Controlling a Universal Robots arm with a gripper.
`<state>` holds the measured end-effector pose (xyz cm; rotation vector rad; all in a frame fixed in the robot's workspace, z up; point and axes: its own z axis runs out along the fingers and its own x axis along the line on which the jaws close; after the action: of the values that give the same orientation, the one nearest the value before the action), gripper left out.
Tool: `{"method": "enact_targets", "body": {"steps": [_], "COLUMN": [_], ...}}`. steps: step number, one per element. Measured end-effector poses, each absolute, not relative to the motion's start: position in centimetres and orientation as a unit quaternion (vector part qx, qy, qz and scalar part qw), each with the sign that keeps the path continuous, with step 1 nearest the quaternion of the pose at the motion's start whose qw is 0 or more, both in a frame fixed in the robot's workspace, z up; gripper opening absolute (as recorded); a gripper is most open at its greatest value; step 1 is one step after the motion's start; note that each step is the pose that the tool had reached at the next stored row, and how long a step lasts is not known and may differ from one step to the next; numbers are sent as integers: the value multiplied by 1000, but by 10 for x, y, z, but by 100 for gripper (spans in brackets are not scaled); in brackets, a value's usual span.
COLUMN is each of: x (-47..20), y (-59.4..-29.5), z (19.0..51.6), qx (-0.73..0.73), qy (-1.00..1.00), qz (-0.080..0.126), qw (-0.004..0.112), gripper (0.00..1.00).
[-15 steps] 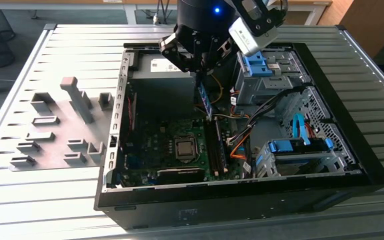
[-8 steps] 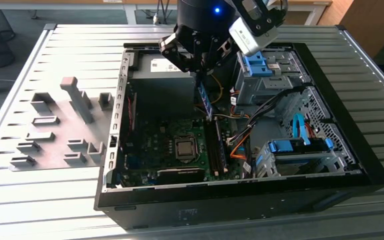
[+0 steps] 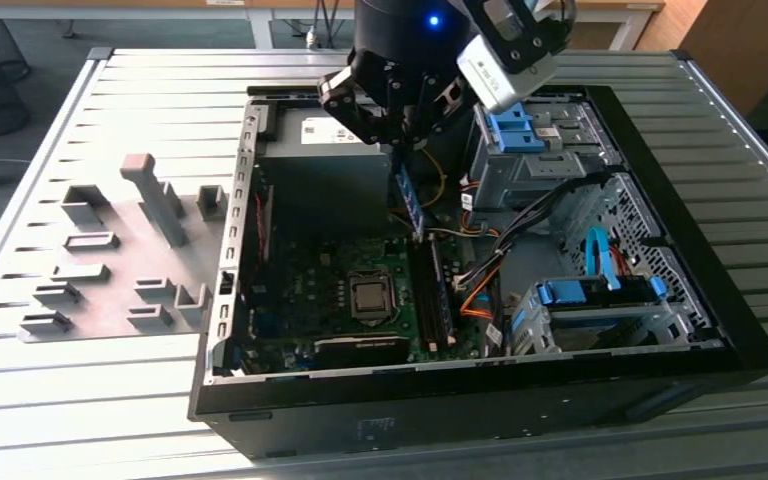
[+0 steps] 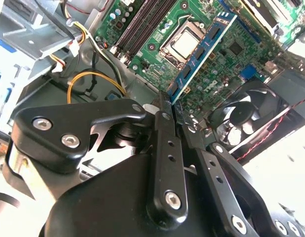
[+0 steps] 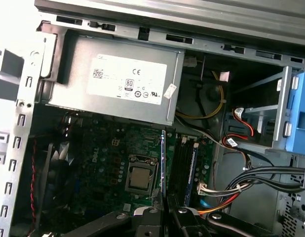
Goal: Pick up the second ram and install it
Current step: 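Insert the second ram into the second slot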
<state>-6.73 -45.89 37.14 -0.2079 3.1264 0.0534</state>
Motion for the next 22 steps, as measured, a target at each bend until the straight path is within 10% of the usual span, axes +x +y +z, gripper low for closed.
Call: {"method": "enact_targets", "body": {"steps": [22], "x": [-67], "y": [-459], "z": [371], "qx": [-35], "qy": [999], "qz": [17], "qw": [4], "gripper": [14]}}
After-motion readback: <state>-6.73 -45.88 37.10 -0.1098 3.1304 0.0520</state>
